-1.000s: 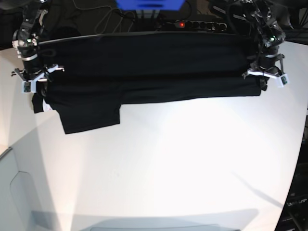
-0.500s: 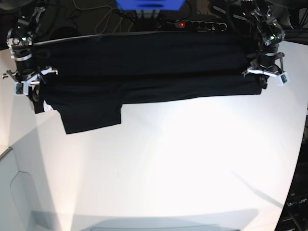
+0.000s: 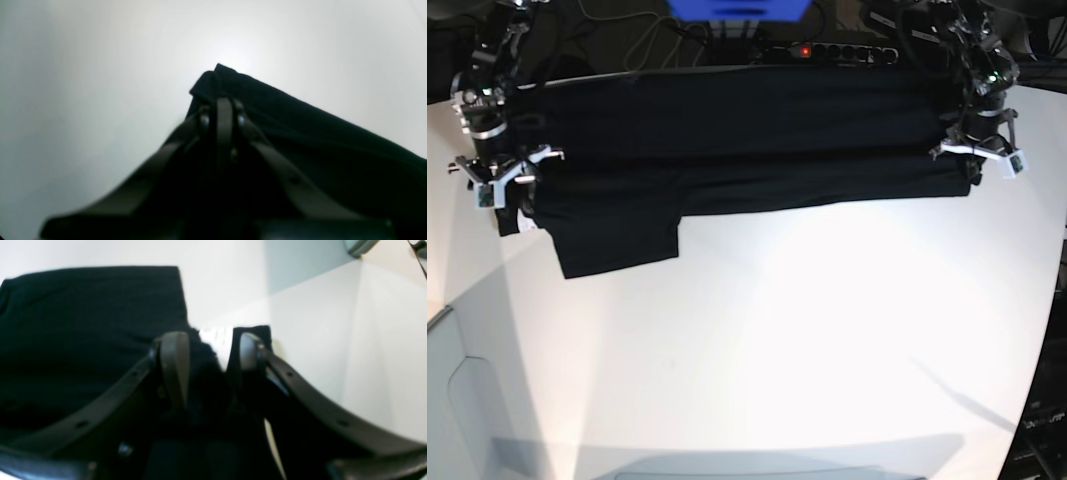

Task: Fold the T-shirt properly
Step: 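Release the hem and reposition the right gripper at the sleeve corner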

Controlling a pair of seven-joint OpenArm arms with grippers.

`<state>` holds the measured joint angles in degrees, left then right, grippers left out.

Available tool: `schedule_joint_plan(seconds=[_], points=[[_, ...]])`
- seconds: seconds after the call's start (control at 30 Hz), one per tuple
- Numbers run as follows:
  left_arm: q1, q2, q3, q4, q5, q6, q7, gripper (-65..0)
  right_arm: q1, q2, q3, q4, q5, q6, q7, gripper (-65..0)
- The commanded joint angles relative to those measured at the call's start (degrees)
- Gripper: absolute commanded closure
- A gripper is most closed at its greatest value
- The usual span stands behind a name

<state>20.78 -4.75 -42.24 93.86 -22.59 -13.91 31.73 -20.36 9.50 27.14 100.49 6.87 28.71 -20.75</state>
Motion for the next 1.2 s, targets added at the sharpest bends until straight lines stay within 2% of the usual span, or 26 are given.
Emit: schedule_joint_plan(seconds=[0.0,0.07,0.33,0.4,0.53,0.57,0.7,0.8,0.9,1.03,1.17], points=[[-0.1,-0.7,-0.4,0.9,-0.4,0.2,-1.2,0.0,0.3,0.6,0.6,0.8,0.6,2.8,1.4,-27.4],[-0.1,-0.7,-0.4,0.9,-0.4,0.2,-1.2,0.0,0.3,0.6,0.7,-0.7,0.6,4.1,1.4,-27.4],[0.0,-0.7,-0.4,0.9,-0.4,0.2,-1.2,0.0,1.2,1.1,0.8,-5.6,0.6,4.5,1.5,-25.8],[0.1,-0.7,-0.4,0.9,-0.4,0.2,-1.2,0.0,1.2,1.1,0.8,-5.6,0.6,4.6,1.6,-20.1],[0.2,-0.7,-0.4,0.9,-0.4,0.2,-1.2,0.0,1.1,1.1,0.8,-5.5,0.6,4.7,1.6,-1.7],[0.2,-0.7,-0.4,0.9,-0.4,0.2,-1.2,0.0,1.1,1.1,0.8,-5.5,0.6,4.7,1.6,0.0],[0.2,-0.7,-0.4,1.1,-0.4,0.2,-1.2,0.0,0.7,0.7,3.9,-3.8,0.6,4.8,1.6,0.0],[0.3,-0.7,-0.4,1.3,-0.4,0.2,-1.2,0.0,0.2,0.6,6.6,-1.3,0.7,8.5,1.6,0.0],[0.3,-0.7,-0.4,1.3,-0.4,0.2,-1.2,0.0,0.8,-1.2,9.0,0.1,0.7,11.3,1.4,0.0],[0.3,-0.7,-0.4,1.0,-0.4,0.2,-1.2,0.0,2.6,-1.2,7.0,0.7,0.6,11.3,1.3,0.0],[0.3,-0.7,-0.3,0.9,-0.4,0.2,-1.2,0.0,6.5,-1.1,4.7,0.7,0.6,11.3,-0.6,-9.5]])
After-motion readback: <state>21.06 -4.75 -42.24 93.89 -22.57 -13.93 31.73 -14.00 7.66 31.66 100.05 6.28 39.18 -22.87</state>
